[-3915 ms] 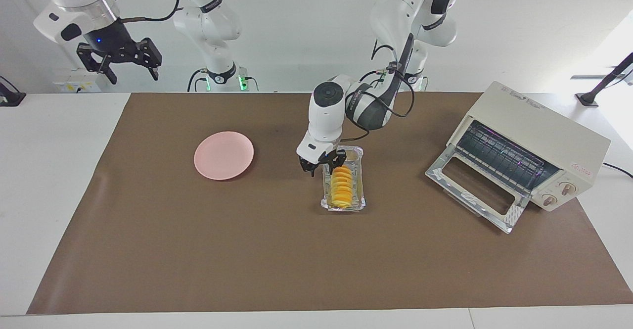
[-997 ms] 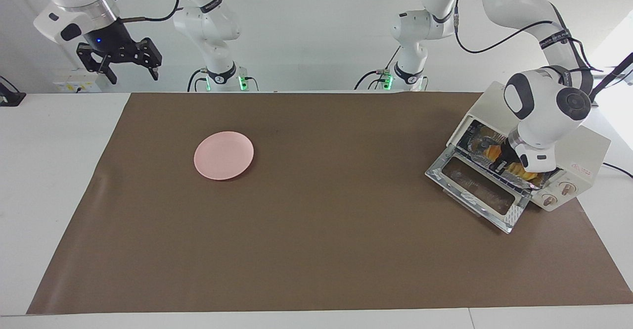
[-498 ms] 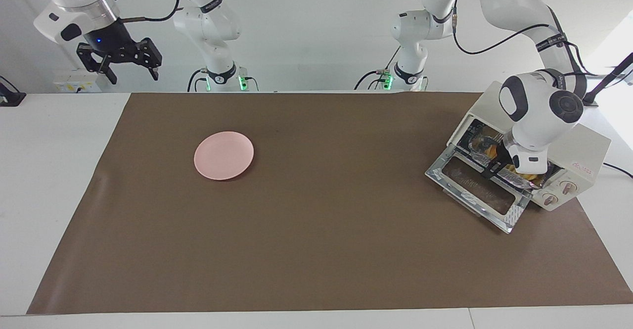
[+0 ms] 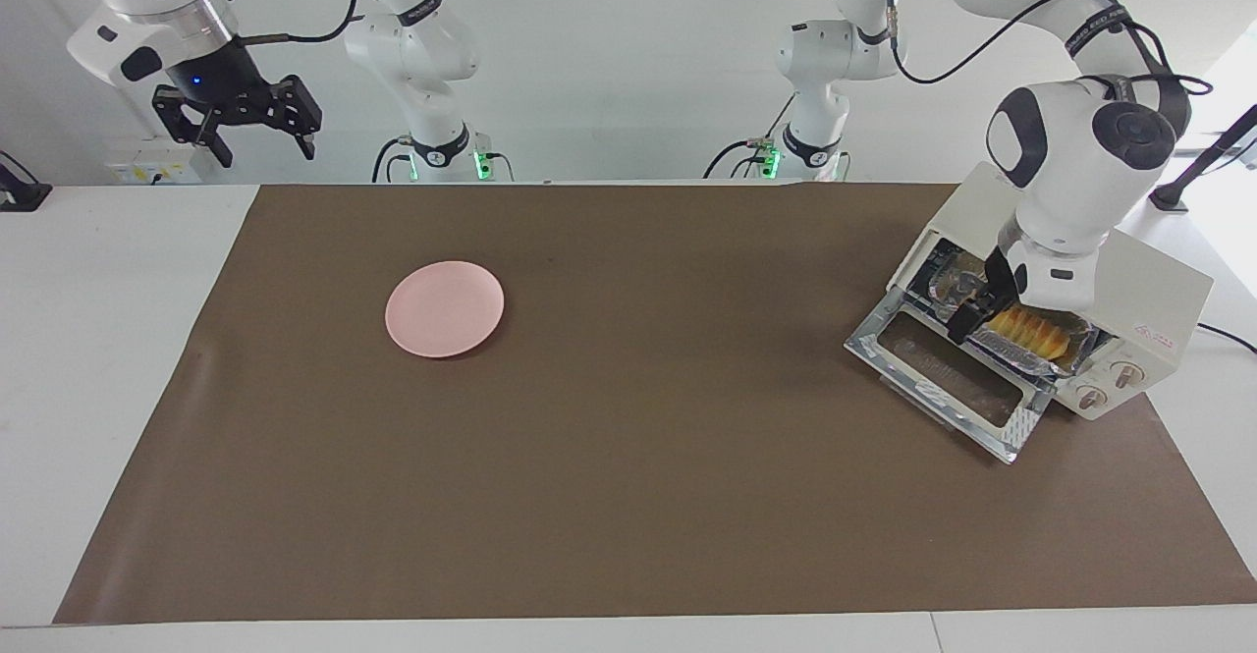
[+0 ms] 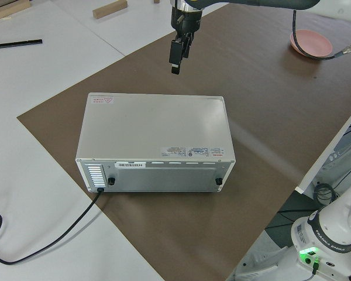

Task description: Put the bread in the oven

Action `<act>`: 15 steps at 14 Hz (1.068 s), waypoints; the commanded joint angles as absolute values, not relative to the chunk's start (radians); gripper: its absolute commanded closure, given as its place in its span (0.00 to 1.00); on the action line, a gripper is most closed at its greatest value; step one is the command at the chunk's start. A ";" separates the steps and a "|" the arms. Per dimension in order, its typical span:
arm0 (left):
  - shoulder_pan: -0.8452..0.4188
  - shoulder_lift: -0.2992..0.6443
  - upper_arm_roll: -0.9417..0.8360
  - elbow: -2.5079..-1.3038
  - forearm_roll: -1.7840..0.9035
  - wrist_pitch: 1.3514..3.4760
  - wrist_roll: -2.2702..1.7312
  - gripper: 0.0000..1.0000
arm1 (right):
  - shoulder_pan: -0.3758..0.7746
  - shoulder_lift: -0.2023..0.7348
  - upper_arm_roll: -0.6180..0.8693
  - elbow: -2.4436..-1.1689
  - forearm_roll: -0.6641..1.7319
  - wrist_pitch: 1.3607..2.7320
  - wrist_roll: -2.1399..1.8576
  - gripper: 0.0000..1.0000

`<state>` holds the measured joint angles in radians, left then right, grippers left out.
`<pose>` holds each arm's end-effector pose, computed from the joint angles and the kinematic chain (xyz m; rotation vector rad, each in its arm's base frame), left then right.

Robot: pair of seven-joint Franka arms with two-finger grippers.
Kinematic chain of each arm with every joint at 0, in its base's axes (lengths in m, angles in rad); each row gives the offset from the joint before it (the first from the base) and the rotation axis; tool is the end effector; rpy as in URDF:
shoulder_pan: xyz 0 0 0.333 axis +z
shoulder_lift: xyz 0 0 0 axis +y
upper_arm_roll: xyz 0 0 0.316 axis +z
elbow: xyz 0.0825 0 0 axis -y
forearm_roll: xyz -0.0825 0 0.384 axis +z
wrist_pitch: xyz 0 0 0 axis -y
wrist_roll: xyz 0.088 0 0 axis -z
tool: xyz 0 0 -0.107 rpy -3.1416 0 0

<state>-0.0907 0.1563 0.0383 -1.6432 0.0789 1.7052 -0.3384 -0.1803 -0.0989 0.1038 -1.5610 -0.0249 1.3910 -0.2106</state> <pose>0.6005 -0.0254 0.5112 -3.0111 -0.4114 0.1158 0.5026 -0.0384 0.6661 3.1086 0.2018 -0.1182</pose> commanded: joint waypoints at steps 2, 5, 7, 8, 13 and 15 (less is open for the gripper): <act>-0.104 0.069 0.046 -1.654 0.087 1.560 -0.150 0.00 | -0.186 -0.123 0.104 -1.580 -0.023 1.381 -0.232 0.00; -0.113 0.022 0.037 -1.654 0.052 1.503 -0.146 0.00 | -0.186 -0.124 0.104 -1.580 -0.023 1.381 -0.232 0.00; -0.100 -0.023 0.026 -1.673 0.019 1.483 -0.138 0.00 | -0.184 -0.123 0.104 -1.580 -0.023 1.381 -0.232 0.00; -0.094 -0.038 0.012 -1.678 0.015 1.462 -0.123 0.00 | -0.186 -0.124 0.104 -1.580 -0.023 1.379 -0.232 0.00; -0.071 -0.037 -0.020 -1.661 0.028 1.459 -0.015 0.00 | -0.186 -0.124 0.104 -1.580 -0.023 1.381 -0.232 0.00; -0.072 -0.035 -0.026 -1.661 0.028 1.462 -0.009 0.00 | -0.186 -0.123 0.104 -1.580 -0.023 1.381 -0.232 0.00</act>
<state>-0.0838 -0.0268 -0.0113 -1.6532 0.0276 1.4493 -0.0320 -0.1802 -0.1022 0.1039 -1.5610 -0.0249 1.3910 -0.2106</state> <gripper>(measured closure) 0.000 0.000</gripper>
